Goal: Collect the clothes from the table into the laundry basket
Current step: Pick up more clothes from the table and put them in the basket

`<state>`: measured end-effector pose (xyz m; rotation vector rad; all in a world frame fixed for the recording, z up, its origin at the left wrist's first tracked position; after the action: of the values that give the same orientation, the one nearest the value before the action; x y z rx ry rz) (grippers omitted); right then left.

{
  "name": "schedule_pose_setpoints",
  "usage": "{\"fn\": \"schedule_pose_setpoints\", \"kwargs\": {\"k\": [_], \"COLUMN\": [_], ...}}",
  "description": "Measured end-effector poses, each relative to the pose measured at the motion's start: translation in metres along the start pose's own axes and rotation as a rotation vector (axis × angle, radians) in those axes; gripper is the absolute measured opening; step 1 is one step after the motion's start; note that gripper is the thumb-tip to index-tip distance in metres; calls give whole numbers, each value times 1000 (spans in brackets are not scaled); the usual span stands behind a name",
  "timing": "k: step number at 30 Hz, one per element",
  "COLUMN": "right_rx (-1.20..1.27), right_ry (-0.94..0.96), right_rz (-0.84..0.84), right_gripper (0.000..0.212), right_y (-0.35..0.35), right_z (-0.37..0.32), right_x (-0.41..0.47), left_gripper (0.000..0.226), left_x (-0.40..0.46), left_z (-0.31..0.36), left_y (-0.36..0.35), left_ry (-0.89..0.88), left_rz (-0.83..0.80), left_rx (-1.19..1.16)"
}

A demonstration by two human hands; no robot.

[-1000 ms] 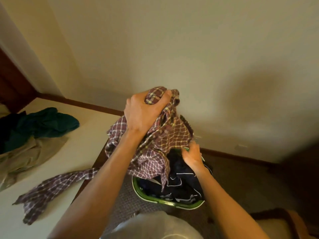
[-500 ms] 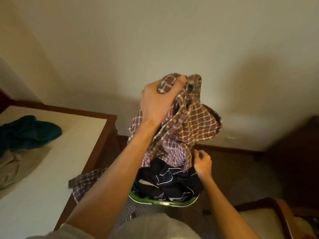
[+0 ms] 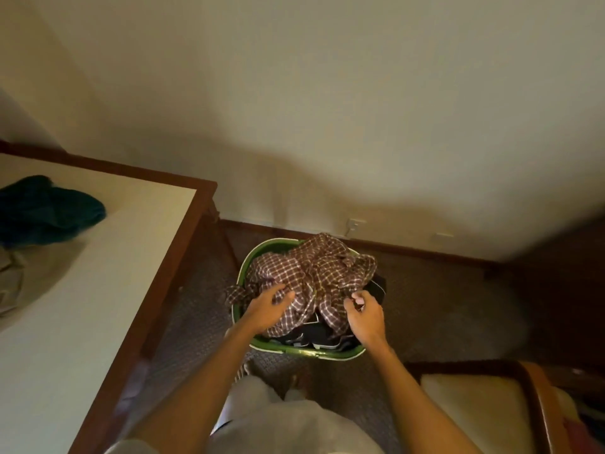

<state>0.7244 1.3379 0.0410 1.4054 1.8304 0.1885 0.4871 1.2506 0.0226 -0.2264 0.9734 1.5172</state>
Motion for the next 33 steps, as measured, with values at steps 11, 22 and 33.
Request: {"fn": "schedule_pose_setpoints", "kwargs": {"k": [11,22,33], "right_rx": [-457,-338,-225], "right_ry": [-10,-292,-365], "right_rz": [-107,-166,-341], "right_gripper": [90,81,75], "right_y": [-79,-243,-223], "right_z": [-26,194,189], "right_x": [108,261,277], "left_gripper": [101,93,80], "left_x": [101,332,282], "left_z": [-10,-164,-115], "left_y": [-6,-146,-137], "left_ry": [30,113,161], "left_rz": [189,80,-203], "left_rx": [358,555,519]}}
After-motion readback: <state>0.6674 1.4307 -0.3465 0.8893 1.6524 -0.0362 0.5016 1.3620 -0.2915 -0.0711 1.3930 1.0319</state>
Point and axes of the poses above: each hand's wrist, its own x-axis towards the middle knuckle, its own y-axis out of the back of the hand, z = x × y, the point moved 5 cm from there along x, towards the middle knuckle, and after that the axes turned 3 degrees about -y, right-handed, at the moved point
